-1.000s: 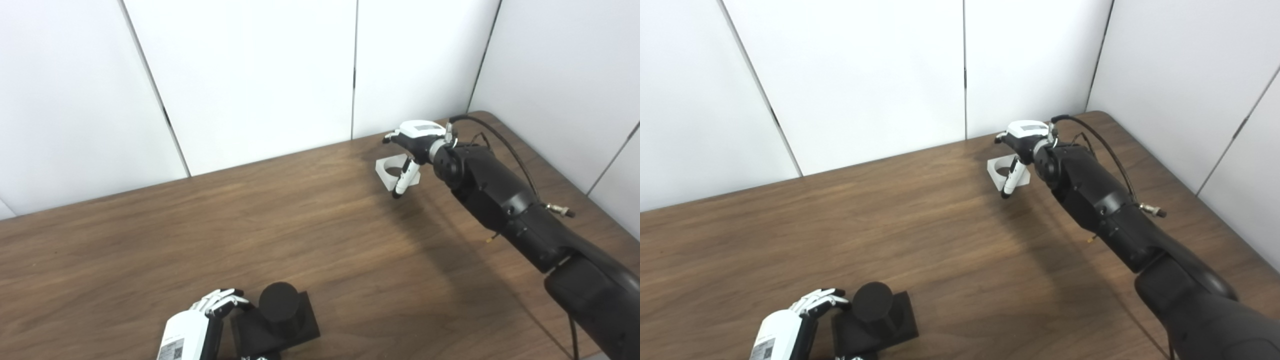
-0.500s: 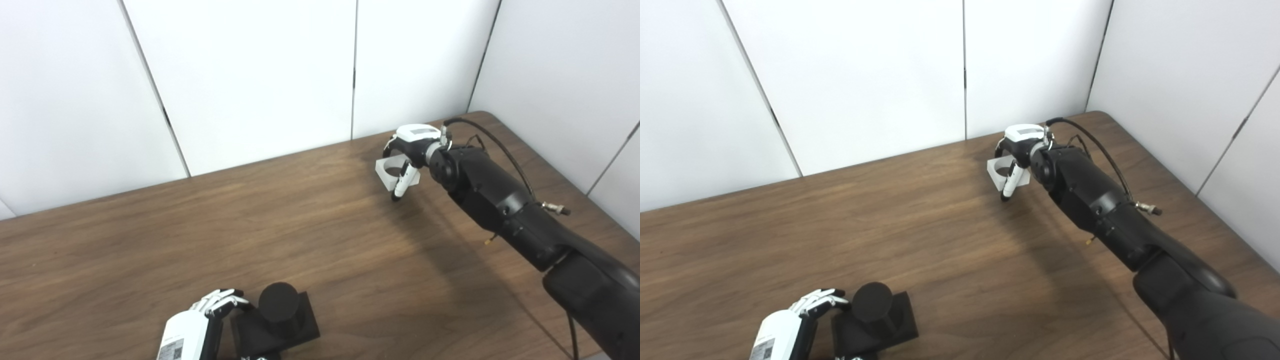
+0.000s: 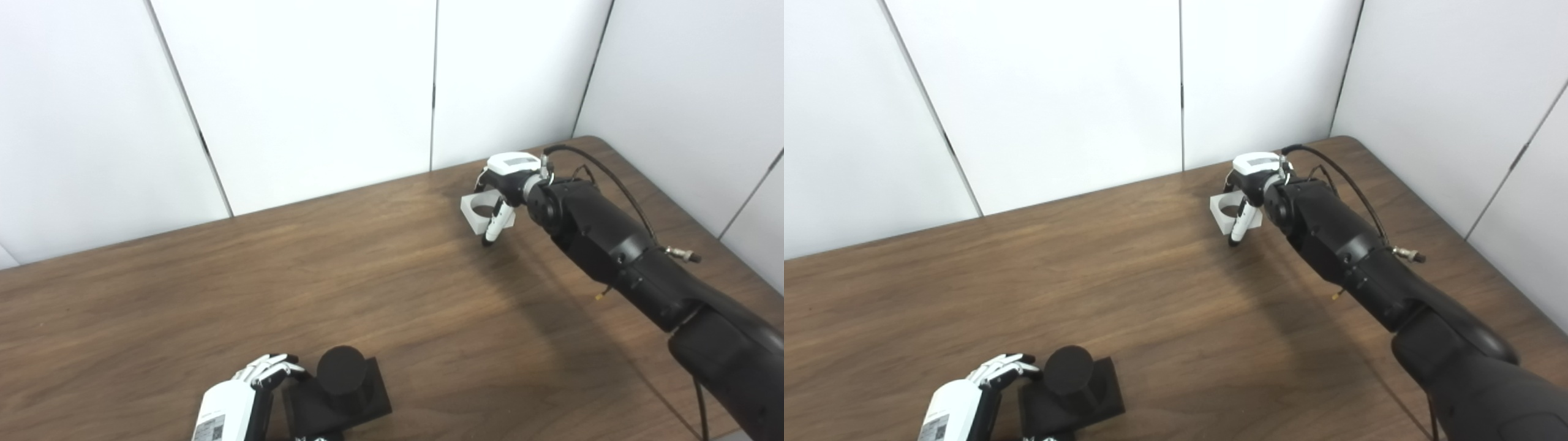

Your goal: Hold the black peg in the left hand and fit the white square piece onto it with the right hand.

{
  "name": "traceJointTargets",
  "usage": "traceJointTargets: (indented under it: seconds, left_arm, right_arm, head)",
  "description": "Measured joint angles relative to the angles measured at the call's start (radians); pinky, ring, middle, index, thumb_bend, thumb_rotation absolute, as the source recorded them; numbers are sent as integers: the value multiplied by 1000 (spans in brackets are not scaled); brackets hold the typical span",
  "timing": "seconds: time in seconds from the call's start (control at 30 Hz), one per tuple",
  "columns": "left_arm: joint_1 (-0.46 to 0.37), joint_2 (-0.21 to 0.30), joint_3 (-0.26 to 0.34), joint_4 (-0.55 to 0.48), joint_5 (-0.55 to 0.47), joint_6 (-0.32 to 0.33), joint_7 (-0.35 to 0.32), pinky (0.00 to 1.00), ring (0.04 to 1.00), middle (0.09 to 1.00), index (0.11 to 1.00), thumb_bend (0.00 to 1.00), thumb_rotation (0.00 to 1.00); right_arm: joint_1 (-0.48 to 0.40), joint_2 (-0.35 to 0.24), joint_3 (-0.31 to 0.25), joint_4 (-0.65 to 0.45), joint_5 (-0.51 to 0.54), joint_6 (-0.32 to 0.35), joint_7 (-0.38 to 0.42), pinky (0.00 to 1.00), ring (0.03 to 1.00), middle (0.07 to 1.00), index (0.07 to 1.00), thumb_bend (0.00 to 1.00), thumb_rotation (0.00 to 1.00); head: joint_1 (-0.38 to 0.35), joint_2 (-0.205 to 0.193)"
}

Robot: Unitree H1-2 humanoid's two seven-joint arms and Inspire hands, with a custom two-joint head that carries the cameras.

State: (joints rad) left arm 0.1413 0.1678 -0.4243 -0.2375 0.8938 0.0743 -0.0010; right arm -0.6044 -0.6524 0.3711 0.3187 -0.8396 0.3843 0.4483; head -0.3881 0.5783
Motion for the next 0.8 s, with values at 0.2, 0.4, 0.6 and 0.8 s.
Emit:
traceJointTargets:
  seconds: [0.2,0.4,0.6,0.8]
  left_arm:
    - [0,1,1,-1,0,0,0,761,835,781,487,513,39]
    - [0,4,3,-2,-3,-1,0,757,832,779,487,513,39]
    - [0,4,4,-2,-9,-2,0,763,836,781,487,513,39]
    - [0,7,4,-2,-14,-2,0,762,835,781,487,513,39]
  right_arm:
    - [1,-16,1,-3,-9,0,12,947,990,944,759,849,264]
    - [2,-25,1,-3,-13,0,13,945,987,943,751,841,242]
    - [4,-25,1,-3,-12,-1,13,933,971,932,725,834,212]
    - [8,-25,1,-9,-12,-3,13,928,960,918,706,822,224]
  head:
    - [-3,3]
    - [-3,5]
    - [-6,6]
    - [-8,6]
